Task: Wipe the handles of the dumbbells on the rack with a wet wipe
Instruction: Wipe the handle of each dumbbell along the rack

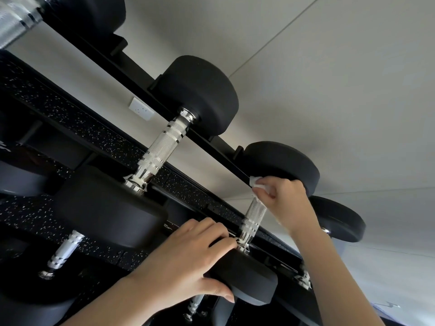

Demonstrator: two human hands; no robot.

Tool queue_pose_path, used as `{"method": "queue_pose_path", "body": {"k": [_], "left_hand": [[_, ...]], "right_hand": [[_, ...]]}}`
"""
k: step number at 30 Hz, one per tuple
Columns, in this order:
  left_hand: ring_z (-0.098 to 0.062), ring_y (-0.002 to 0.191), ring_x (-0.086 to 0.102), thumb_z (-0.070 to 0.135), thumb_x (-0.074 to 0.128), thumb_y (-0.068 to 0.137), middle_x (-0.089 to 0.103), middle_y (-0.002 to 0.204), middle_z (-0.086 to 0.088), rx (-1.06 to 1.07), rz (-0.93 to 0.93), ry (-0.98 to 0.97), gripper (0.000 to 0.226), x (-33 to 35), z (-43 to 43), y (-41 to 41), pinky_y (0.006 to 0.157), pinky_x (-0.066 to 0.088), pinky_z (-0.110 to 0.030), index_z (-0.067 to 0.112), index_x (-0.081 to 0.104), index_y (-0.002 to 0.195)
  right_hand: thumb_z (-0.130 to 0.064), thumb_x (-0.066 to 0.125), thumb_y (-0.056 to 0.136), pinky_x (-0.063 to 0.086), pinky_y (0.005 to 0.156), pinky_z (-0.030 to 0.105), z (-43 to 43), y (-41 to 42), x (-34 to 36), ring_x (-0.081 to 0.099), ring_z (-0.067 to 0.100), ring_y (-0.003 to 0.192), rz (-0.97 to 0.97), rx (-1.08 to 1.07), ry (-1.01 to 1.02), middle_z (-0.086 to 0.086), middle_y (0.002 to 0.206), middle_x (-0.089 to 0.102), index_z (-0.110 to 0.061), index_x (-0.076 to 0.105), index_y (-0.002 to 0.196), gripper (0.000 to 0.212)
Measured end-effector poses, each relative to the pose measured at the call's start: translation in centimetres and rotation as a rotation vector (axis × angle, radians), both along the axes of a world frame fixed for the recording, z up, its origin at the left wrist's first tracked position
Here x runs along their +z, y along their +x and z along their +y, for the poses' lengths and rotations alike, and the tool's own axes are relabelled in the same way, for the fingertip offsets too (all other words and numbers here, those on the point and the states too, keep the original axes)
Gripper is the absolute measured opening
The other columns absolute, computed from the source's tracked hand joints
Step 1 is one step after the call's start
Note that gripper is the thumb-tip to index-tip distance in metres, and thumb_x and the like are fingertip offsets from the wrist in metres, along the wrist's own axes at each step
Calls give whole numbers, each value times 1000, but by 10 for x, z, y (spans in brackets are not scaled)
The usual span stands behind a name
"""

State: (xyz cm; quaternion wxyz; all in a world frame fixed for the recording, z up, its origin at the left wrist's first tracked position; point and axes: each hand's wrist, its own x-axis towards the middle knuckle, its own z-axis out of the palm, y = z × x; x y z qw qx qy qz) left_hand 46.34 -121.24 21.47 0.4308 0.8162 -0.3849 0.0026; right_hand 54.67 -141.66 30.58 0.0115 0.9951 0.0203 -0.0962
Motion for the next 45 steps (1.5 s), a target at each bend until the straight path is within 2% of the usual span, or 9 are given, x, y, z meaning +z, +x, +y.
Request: {"method": "queue_pose_path", "body": {"k": [2, 10, 14, 20, 27, 33, 37, 41, 45], "left_hand": [[-9, 95, 49, 78, 45, 74, 50, 106, 12, -2, -4, 4, 64, 0, 0, 0, 83, 33, -24, 27, 49, 113], [-9, 98, 50, 77, 46, 75, 49, 109, 11, -1, -47, 26, 64, -1, 0, 0, 84, 34, -25, 26, 49, 115], [-12, 97, 52, 75, 45, 77, 52, 109, 9, -13, -92, 57, 65, 0, 1, 1, 83, 35, -27, 23, 50, 115], [-12, 93, 56, 76, 32, 83, 57, 105, 9, -43, -130, 181, 67, 14, 3, 5, 80, 46, -29, 21, 55, 113], [-10, 82, 58, 69, 15, 94, 59, 96, 11, -33, -201, 266, 71, 38, 1, 16, 70, 52, -29, 22, 67, 101], [-10, 81, 58, 67, 14, 95, 58, 95, 11, -74, -279, 296, 69, 57, -17, 8, 70, 52, -29, 23, 66, 100], [-11, 84, 60, 66, 16, 95, 59, 97, 10, -132, -309, 324, 68, 68, -48, -8, 71, 54, -32, 21, 67, 102], [-12, 83, 59, 63, 30, 91, 59, 95, 8, -180, -342, 340, 58, 74, -85, -27, 71, 53, -32, 20, 67, 101], [-12, 86, 60, 61, 31, 90, 60, 98, 9, -193, -356, 368, 55, 79, -127, -47, 71, 53, -30, 22, 67, 104]], "right_hand": [[-23, 67, 85, 48, 53, 31, -1, -4, -3, 39, 8, 41, -86, 42, 2, -15, 45, 38, -18, 71, 98, 15], [-11, 64, 85, 46, 39, 35, 0, -26, -14, 46, 13, 39, -289, -17, 97, -1, 51, 52, -5, 62, 92, 9], [-10, 61, 88, 40, 34, 25, -1, -38, -17, 42, 5, 37, -337, -108, 177, -1, 50, 50, -5, 59, 96, 10], [-16, 52, 94, 39, 42, 17, -2, -57, -17, 44, 3, 44, -315, -246, 257, -13, 57, 44, -8, 49, 101, 11], [-17, 46, 96, 44, 60, 29, 7, -53, -14, 55, 18, 73, -301, -358, 358, 3, 91, 55, -11, 46, 99, 7], [-17, 47, 96, 38, 53, 16, -10, -95, 13, 53, 14, 71, -439, -425, 407, -1, 88, 55, -11, 47, 97, 5], [-17, 48, 96, 45, 55, 25, -40, -136, 32, 55, 16, 72, -479, -505, 395, -1, 89, 56, -12, 49, 98, 6], [-17, 50, 95, 40, 53, 17, -77, -176, 40, 53, 13, 71, -515, -578, 395, -4, 90, 56, -13, 49, 96, 5], [-19, 51, 94, 46, 57, 35, -120, -201, 36, 52, 16, 66, -517, -604, 375, -2, 87, 57, -14, 50, 96, 5]]}}
